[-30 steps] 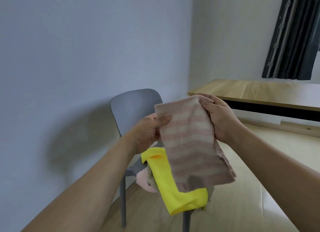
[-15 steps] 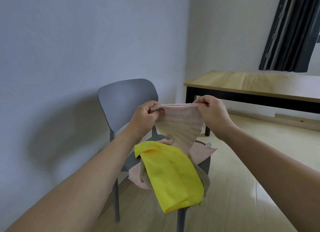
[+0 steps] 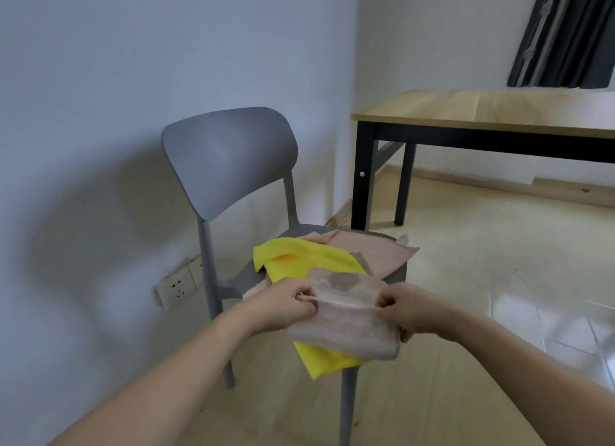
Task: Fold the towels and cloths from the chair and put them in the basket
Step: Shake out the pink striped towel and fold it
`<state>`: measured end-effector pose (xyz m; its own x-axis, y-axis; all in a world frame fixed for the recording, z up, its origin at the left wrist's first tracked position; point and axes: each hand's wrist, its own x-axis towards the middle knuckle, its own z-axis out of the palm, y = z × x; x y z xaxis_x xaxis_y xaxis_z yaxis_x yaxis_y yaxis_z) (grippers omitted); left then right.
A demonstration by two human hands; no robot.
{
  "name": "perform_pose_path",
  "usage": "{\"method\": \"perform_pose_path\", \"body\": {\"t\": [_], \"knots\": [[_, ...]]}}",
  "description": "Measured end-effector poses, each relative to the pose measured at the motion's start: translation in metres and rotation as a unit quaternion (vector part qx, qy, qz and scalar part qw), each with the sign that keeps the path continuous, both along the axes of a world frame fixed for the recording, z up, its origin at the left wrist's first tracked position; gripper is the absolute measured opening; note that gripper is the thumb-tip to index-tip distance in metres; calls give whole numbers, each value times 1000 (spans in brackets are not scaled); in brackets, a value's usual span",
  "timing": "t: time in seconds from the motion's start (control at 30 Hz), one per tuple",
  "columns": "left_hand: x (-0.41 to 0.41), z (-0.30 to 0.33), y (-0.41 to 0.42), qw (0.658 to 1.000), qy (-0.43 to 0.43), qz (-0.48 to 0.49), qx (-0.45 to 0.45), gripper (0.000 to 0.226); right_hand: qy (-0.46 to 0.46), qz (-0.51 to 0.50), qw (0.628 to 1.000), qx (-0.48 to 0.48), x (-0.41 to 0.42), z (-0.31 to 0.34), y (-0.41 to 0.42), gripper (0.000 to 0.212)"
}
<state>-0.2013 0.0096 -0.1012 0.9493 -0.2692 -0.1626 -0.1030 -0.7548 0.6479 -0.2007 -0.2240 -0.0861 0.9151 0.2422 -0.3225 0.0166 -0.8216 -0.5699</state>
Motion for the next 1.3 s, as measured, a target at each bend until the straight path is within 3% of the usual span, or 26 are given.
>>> {"method": "perform_pose_path", "body": {"t": [0.2,0.3,0.43,0.67,0.77,0.87,0.93,1.0,1.07,1.17,1.23,1.3], "knots": [[56,-4,-26,983,-41,136,-117,8,-74,-103,992,20,52,-2,0,19],[80,-25,-34,981,-20,169,-90,12,-100,-136,985,35,67,-22,1,12],[90,-44,-38,983,-8,180,-45,10,-69,-168,978,102,78,-48,2,14],[86,-23,-32,976,65,167,-126,41,-5,-215,951,222,81,-56,-3,20],[78,-6,-37,991,70,106,-34,37,0,-191,956,221,73,-48,-2,23],[72,10,-40,992,56,32,105,14,30,-93,982,160,65,-28,-4,29],[68,22,-42,987,20,-3,161,11,40,-20,995,92,58,-10,-5,18],[62,36,-42,987,-60,-14,149,14,9,21,999,43,53,11,-3,17],[53,46,-40,975,-191,11,113,17,-77,30,996,30,50,29,-1,22],[34,55,-34,909,-396,15,127,20,-276,32,960,22,43,42,1,17],[23,52,-29,890,-429,-5,158,17,-365,58,929,1,38,36,2,9],[15,36,-22,906,-364,-32,215,13,-363,103,925,-32,33,14,4,6]]}}
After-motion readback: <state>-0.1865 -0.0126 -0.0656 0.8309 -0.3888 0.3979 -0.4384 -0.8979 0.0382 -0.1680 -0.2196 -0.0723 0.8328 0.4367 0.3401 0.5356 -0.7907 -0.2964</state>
